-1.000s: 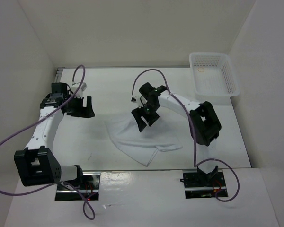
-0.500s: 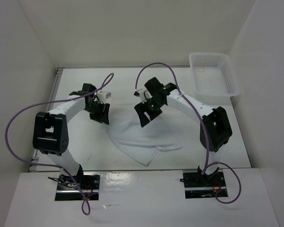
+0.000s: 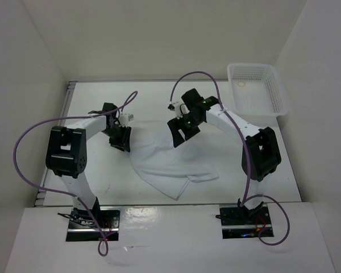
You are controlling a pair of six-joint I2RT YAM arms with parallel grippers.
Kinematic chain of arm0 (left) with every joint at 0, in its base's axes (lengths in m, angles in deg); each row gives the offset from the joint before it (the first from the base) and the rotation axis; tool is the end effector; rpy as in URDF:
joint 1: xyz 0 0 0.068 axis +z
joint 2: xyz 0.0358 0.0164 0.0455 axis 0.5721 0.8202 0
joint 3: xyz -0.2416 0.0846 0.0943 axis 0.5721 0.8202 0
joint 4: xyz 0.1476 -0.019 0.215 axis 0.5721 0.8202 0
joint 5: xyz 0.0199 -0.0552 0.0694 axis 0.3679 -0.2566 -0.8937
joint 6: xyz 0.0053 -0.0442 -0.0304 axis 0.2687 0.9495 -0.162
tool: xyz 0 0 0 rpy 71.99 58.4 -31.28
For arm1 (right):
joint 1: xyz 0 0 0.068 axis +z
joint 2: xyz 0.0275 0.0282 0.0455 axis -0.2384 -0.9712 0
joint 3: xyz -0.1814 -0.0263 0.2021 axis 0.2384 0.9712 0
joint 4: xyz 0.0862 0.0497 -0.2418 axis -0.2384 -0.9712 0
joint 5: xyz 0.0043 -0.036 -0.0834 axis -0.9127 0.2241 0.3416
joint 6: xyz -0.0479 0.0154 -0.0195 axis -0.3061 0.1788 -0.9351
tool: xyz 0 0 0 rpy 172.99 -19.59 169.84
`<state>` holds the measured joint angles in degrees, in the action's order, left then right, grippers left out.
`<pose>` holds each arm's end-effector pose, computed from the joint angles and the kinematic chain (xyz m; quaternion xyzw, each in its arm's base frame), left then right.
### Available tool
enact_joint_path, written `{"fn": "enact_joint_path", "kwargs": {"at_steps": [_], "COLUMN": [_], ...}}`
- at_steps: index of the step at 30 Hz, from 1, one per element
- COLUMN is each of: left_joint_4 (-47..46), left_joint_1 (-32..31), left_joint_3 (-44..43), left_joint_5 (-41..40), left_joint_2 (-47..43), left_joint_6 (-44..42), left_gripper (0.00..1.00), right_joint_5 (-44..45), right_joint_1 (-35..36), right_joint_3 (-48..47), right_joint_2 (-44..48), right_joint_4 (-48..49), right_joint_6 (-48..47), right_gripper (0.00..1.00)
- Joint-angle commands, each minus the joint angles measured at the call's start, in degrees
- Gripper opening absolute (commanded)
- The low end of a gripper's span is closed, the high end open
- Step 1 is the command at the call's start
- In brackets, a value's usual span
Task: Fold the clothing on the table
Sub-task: Flatten the skirt out
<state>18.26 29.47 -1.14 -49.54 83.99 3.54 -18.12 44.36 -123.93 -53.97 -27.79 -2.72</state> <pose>0.3439 -0.0444 0.1608 0.0834 0.9735 -0.1702 0.1279 0.3160 0.2034 0.2557 -0.3403 0.8986 0.2384 0.1411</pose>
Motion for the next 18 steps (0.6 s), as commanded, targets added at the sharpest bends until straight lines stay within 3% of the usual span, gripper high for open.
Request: {"fn": "enact_joint_path", "kwargs": {"at_steps": [1,11,18], "left_joint_4": [-2.03,-2.04,-0.98], "left_joint_1": [0.25,0.25,0.25], "left_joint_3": [-1.77,-4.06,-4.06], "left_joint_5": [-1.27,5.31,5.85], "left_joint_2": [-0.51,5.37,5.99], "left_joint_6": [2.06,1.45,0.31], "left_gripper": [0.45,0.45,0.23], "right_joint_5": [-1.41,0.35,4.82], "right_joint_1": [-0.33,-0.86,-3.31], "right_joint_3": [0.01,0.01,-1.73], "right_joint_2": [3.64,3.64,2.85], "right_joint_4": [1.87,2.40,6.35], "right_joint_6": [-1.05,-1.05,0.44], "right_gripper": [0.80,0.80,0.80]}}
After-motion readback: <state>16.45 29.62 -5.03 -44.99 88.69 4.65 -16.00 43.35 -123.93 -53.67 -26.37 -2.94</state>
